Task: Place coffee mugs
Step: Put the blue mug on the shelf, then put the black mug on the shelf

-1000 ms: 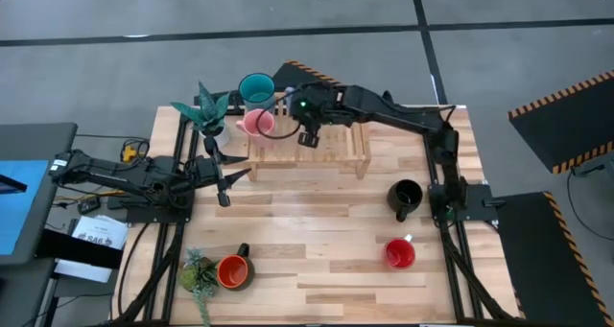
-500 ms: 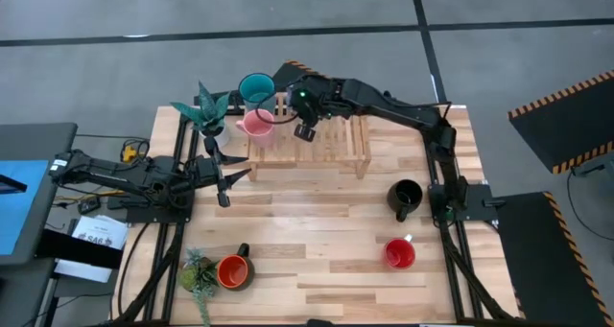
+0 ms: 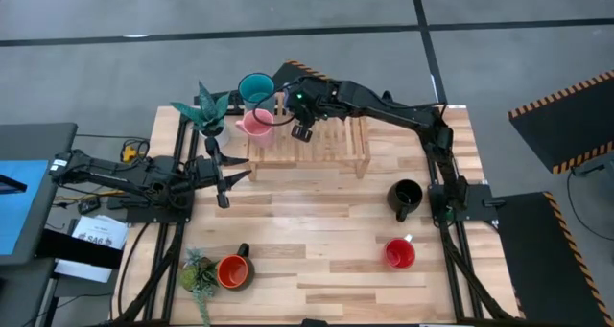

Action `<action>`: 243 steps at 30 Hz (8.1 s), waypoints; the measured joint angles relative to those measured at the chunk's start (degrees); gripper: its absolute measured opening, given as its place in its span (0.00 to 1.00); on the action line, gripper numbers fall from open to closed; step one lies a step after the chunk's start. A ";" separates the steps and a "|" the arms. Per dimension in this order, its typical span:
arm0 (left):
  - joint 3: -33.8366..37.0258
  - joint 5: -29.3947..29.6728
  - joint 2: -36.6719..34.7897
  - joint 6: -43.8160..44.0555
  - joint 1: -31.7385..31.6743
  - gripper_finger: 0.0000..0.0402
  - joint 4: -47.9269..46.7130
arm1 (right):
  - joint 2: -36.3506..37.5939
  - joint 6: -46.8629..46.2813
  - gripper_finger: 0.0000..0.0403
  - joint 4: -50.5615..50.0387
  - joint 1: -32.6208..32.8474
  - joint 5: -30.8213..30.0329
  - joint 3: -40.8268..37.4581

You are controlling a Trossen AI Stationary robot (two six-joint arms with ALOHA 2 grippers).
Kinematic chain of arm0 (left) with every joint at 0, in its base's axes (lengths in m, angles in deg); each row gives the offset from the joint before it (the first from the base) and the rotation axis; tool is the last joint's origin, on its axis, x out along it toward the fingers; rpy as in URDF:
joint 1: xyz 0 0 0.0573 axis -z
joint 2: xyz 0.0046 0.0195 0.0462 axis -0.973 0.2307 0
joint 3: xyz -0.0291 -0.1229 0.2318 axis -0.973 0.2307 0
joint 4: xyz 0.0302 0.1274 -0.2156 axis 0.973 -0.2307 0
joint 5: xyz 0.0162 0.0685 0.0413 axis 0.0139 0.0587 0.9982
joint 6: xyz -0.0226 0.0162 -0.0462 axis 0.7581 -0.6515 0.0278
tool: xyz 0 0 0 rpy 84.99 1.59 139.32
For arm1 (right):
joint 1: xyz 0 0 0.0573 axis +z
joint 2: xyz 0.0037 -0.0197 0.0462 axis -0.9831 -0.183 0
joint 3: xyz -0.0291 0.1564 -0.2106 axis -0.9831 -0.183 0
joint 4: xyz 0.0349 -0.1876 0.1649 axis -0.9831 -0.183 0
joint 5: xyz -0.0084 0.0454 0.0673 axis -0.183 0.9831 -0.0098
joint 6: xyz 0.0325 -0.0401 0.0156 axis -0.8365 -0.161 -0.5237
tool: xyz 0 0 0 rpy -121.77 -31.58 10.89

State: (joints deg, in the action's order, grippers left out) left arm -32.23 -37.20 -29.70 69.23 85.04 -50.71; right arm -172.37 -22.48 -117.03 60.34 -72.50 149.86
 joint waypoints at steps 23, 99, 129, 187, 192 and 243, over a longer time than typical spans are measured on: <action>0.00 -0.05 0.01 0.07 0.00 0.31 -0.04 | -0.11 0.85 0.19 3.34 -0.04 0.50 -0.11; 0.00 -5.65 -4.86 6.93 2.03 0.31 -6.35 | 15.30 -11.66 0.48 -34.77 12.56 -5.18 1.92; 0.00 -5.60 -8.36 6.50 4.13 0.31 -6.94 | 57.45 -65.88 0.48 -18.14 22.61 0.72 -63.41; 0.00 -5.60 -8.36 8.03 4.13 0.31 -7.40 | 35.85 -76.06 0.44 -18.68 30.32 2.16 -70.17; 0.00 -5.60 -8.36 8.03 4.13 0.31 -7.38 | 35.74 -74.23 0.27 -18.15 30.32 2.11 -70.14; 0.00 -5.55 -8.36 8.88 4.11 0.31 -7.27 | -0.30 -15.82 0.10 -17.33 10.23 6.75 9.92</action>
State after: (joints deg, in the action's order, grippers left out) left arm -32.23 -42.75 -38.05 78.10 89.15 -57.98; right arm -172.67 -38.31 -134.36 70.57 -65.75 159.79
